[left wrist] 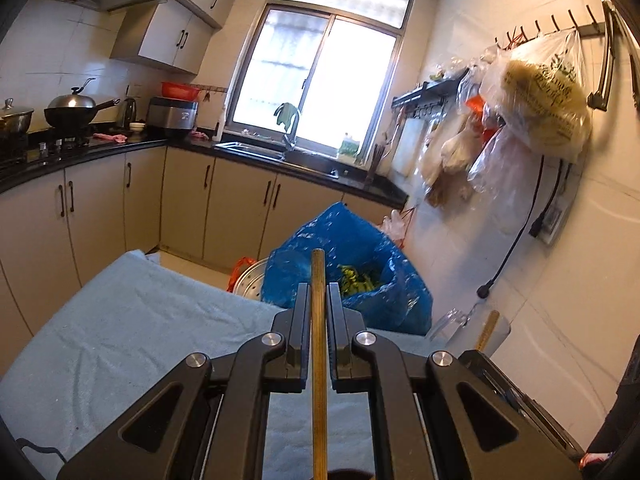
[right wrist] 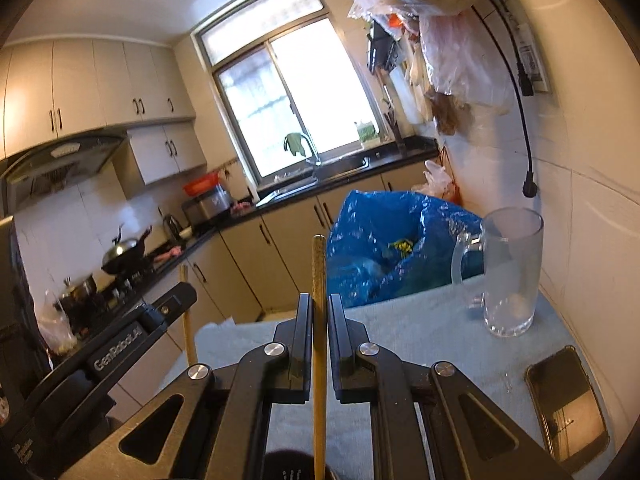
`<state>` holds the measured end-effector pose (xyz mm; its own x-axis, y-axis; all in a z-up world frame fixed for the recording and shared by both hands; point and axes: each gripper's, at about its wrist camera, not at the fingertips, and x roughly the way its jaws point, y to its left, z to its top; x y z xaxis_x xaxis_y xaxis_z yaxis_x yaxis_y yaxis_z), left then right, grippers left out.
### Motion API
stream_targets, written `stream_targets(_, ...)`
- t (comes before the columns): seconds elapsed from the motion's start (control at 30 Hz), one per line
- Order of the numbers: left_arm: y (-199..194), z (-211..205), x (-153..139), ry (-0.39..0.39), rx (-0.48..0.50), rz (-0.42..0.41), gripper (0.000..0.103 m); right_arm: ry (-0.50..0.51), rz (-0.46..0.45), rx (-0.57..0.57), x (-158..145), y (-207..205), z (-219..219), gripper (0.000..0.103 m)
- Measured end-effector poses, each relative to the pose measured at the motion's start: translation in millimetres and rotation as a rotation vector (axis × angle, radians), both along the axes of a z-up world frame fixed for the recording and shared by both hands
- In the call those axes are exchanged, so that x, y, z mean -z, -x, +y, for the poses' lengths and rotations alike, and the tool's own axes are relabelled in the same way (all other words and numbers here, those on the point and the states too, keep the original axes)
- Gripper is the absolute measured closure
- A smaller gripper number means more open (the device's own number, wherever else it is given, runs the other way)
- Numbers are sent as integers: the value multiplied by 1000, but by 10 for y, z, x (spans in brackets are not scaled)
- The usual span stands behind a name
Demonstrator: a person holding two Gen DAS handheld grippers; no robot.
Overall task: Organize utensils
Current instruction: 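Lift both held chopsticks up over the black holder, then open the left tool over the holder while the right tool releases its chopstick, then grasp another chopstick with the left tool while the right tool grasps one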
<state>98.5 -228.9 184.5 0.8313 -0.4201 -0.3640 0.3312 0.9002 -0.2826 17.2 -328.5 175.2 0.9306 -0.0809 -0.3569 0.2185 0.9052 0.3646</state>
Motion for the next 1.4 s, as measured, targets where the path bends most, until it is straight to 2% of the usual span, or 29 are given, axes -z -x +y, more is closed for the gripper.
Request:
stream_targets(0.13, 108, 91, -24, -21, -15, -5, 94, -16, 13, -11, 20, 76, 27, 93)
stream_targets(0.23, 193, 165, -81, -16, -30, -14, 80, -16, 12, -9, -5, 160, 69, 81)
stream_targets(0.33, 259, 233, -144, -6, -27, -22, 80, 0, 10, -1, -76, 268, 128, 77)
stream_targets(0.43, 308, 319, -176, -9, -23, -11, 78, 7, 12, 3, -107, 396, 156, 69)
stream_targets(0.5, 348, 397, -150, -32, -24, -7, 62, 6, 20, 4, -108, 473, 165, 64)
stream_targets(0.53, 357, 434, -121, -45, -28, -3, 48, 4, 27, 1, -92, 532, 159, 62)
stream_targets(0.57, 361, 478, -68, -60, -37, 4, 38, 2, 33, 1, -78, 570, 153, 59)
stream_targets(0.6, 346, 513, 10, -78, -47, 19, 35, 1, 45, 3, -48, 628, 141, 56)
stream_targets(0.67, 270, 538, 177, -120, -55, 65, 34, -7, 67, 3, 26, 730, 90, 52)
stream_targets(0.8, -48, 461, 658, -195, -25, 230, 34, -31, 131, 3, 219, 844, -42, 52)
stream_targets(0.9, -269, 390, 955, -212, 15, 342, 34, -51, 199, 11, 398, 914, -213, 52)
stream_targets(1.0, -315, 443, 1064, -209, 1, 378, 35, -42, 289, 31, 580, 994, -411, 52)
stream_targets(1.07, -261, 511, 1068, -201, 5, 393, 35, -42, 354, 32, 707, 1064, -519, 52)
stream_targets(1.23, 115, 657, 1049, -253, 38, 428, 35, -34, 510, 16, 1032, 1344, -678, 52)
stream_targets(1.4, 713, 802, 1210, -294, 76, 497, 35, -34, 570, -29, 1243, 1622, -570, 52)
